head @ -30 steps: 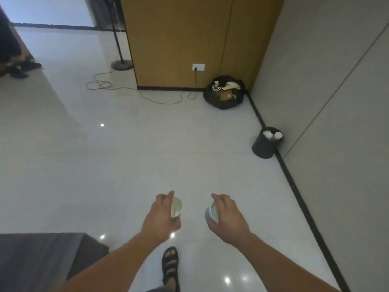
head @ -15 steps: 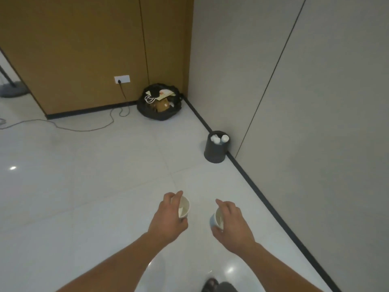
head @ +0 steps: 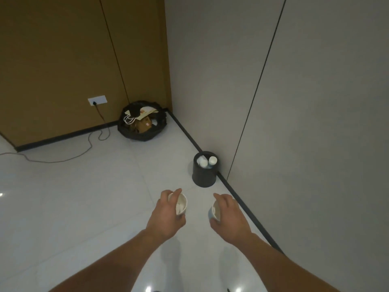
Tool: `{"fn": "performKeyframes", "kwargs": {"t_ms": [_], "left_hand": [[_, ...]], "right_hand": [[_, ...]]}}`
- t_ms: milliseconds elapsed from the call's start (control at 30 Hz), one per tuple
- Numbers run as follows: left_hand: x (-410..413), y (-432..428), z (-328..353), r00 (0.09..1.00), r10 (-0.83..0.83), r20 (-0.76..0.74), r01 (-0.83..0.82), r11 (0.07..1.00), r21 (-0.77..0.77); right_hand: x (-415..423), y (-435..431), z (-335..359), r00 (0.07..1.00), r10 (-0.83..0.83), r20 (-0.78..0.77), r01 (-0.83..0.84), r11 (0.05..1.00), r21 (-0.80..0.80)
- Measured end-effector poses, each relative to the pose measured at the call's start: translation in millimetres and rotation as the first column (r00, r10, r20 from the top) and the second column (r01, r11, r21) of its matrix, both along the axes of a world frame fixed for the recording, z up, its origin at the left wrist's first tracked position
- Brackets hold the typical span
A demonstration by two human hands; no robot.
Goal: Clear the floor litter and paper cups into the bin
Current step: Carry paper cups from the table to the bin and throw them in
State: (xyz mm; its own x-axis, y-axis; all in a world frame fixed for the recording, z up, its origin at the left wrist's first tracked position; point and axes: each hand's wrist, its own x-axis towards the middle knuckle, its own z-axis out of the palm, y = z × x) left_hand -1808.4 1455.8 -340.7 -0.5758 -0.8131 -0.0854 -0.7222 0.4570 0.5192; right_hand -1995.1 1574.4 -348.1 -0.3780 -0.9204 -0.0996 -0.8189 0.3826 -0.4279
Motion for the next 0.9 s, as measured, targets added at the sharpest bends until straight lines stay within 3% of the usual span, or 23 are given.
{"fn": "performKeyframes", "kwargs": {"t_ms": [567, 900], "left_hand": [[-212.8, -258.7, -35.2, 0.984, -0.174, -0.039, 0.177, 0.981, 0.075], [-337.5, -378.7, -74.6, 0.988, -0.155, -0.016, 0.155, 0.973, 0.172]], "right_hand": [[-186.4, -223.6, -21.9, 0.984, -0.176, 0.013, 0.176, 0.984, 0.023], [-296.2, -353.3, -75.4, 0.976, -0.200, 0.086, 0.191, 0.977, 0.097]]}}
